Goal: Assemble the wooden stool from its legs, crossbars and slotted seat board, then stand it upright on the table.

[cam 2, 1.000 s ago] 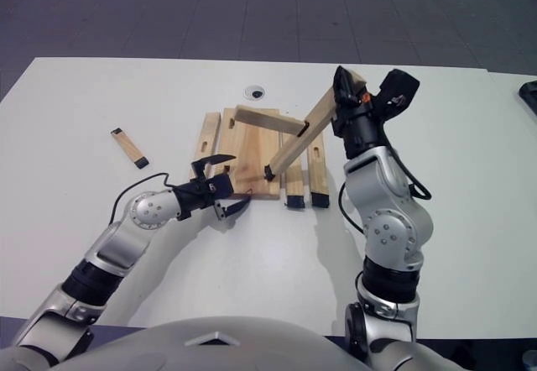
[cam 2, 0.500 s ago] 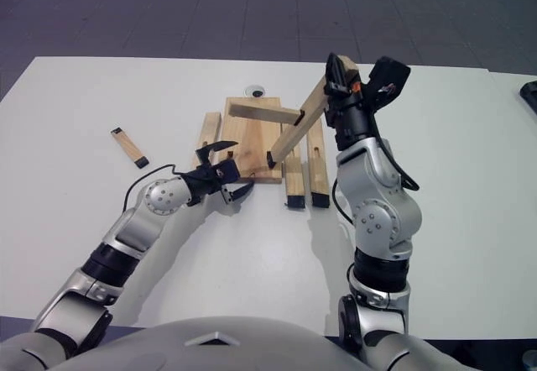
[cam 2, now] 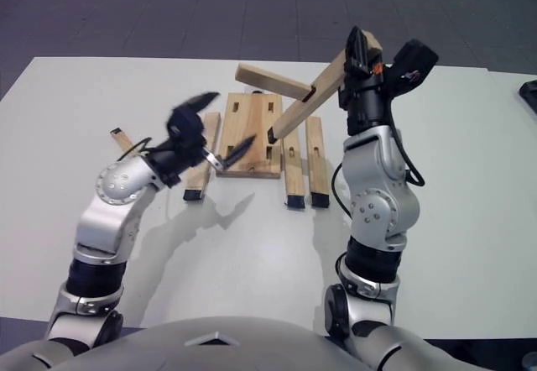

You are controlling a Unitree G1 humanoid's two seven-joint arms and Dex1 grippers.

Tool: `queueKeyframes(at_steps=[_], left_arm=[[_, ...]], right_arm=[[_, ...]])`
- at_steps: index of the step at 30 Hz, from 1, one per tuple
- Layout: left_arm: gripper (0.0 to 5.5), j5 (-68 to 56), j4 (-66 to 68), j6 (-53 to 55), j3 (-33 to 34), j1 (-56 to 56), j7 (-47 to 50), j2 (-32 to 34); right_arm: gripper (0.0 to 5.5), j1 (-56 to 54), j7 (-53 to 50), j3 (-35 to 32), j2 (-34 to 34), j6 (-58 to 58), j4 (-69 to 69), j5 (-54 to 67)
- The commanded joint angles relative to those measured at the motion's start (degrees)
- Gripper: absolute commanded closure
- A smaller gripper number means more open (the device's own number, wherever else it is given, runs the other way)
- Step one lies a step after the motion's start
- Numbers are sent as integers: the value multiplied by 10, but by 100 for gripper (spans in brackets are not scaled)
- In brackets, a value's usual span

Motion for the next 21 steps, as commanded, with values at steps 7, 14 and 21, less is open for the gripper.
queueKeyframes(at_steps=[7, 14, 21], left_arm=[[10, -59, 139, -38, 184, -103, 231, -73], [10, -62, 142, -54, 174, -103, 254, -76], [10, -67, 138, -65, 167, -96, 268, -84]], right_arm=[[447, 55, 19, -8, 42, -57, 62, -28], [447, 81, 6, -18, 35, -45, 29, -22], [447, 96, -16, -22, 41, -23, -11, -2]])
